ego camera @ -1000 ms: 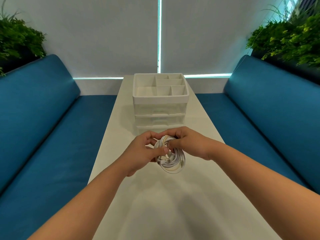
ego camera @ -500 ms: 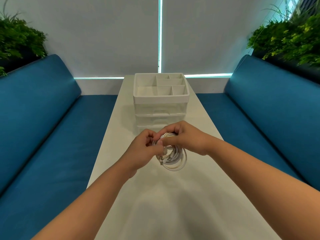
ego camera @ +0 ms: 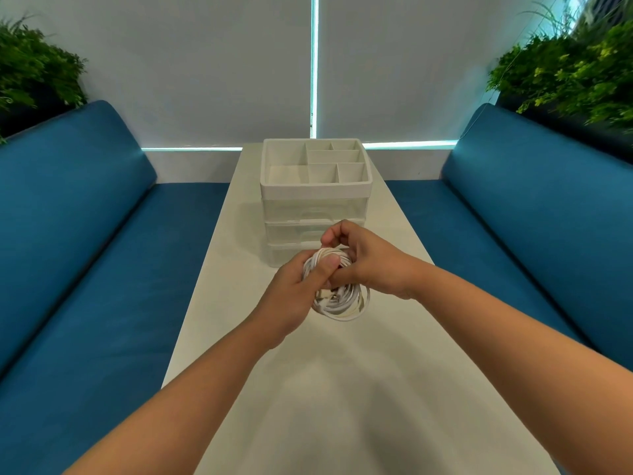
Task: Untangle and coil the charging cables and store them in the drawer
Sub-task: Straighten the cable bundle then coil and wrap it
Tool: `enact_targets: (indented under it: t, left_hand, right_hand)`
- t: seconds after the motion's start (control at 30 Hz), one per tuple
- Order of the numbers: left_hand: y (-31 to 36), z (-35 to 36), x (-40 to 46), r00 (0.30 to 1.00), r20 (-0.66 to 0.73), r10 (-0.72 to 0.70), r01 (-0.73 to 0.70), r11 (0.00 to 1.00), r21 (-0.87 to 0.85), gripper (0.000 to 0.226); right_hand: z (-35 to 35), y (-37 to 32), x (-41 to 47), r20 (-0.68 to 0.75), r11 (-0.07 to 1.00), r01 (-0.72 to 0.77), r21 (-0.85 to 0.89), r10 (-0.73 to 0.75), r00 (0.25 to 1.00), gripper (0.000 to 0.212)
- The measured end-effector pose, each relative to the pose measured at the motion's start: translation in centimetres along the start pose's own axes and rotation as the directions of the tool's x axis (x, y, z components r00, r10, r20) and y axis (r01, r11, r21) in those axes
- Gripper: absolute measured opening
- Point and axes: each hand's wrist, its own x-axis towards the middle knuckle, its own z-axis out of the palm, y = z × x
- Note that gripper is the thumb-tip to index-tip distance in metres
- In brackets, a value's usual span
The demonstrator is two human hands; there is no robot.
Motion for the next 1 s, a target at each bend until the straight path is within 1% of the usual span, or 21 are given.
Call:
enact_targets:
  t: [0.03,0.13,0.23,0.3,0.4,0.47,0.63,0.7,0.83,0.93,1.0]
  left_hand:
    - [-0.1,-0.1,0.1,1.0,-0.007,0.011,-0.011,1.0,-0.01,0.026]
    - [-0.2,-0.4,0.4,0.999,0.026,0.035,-0.034,0.998,-0.049,0.027]
    - [-0.4,-0.7,0.4,0.997,0.042,0.067,-0.064,0.994,-0.088,0.026]
    - [-0.5,-0.8,0.4,0.995,0.02,0.098,-0.095,0.989,-0.115,0.025]
    - [-0.6,-0.8,0.4,0.992,-0.024,0.124,-0.126,0.985,-0.117,0.024]
    - [-0.8,-0.8,0.3,0.989,-0.035,0.144,-0.147,0.983,-0.106,0.023]
    - [-1.6,-0.1,0.2,0.981,-0.093,0.172,-0.182,0.976,-0.116,0.023]
    - [-2.0,0.0,0.2,0.981,-0.099,0.169,-0.18,0.977,-0.118,0.022]
    - [-2.3,-0.1,0.3,0.987,-0.074,0.143,-0.151,0.982,-0.113,0.024]
    - [-2.7,-0.6,0.4,0.997,-0.013,0.079,-0.08,0.993,-0.086,0.032]
    - [-2.9,-1.1,0.4,0.999,0.02,0.034,-0.033,0.999,-0.027,0.035]
  right_hand:
    - [0.0,0.1,0.0,-0.008,1.0,-0.008,0.026,0.008,1.0,0.054]
    - [0.4,0.4,-0.2,-0.062,0.996,-0.006,0.087,0.012,0.998,0.055]
    - [0.9,0.6,-0.3,-0.149,0.999,0.018,0.04,-0.012,0.989,0.054]
    - [1.3,0.9,-0.3,-0.197,0.999,0.022,0.047,-0.013,0.98,0.047]
    - [2.4,1.6,-0.5,-0.249,0.998,0.013,0.056,0.001,0.968,0.028]
    - [3.2,2.3,-0.7,-0.287,1.0,0.013,0.01,-0.01,0.958,0.021]
    - [4.2,2.9,-0.6,-0.397,0.984,-0.057,-0.171,-0.016,0.918,0.023]
    - [4.4,2.9,-0.5,-0.425,0.969,-0.086,-0.23,-0.021,0.905,0.021]
    - [4.7,3.1,-0.3,-0.483,0.955,-0.123,-0.271,-0.025,0.875,0.021]
    - [4.6,3.6,-0.3,-0.504,0.949,-0.15,-0.278,-0.011,0.864,0.023]
    - [4.4,4.0,-0.3,-0.483,0.95,-0.145,-0.277,-0.007,0.875,0.023]
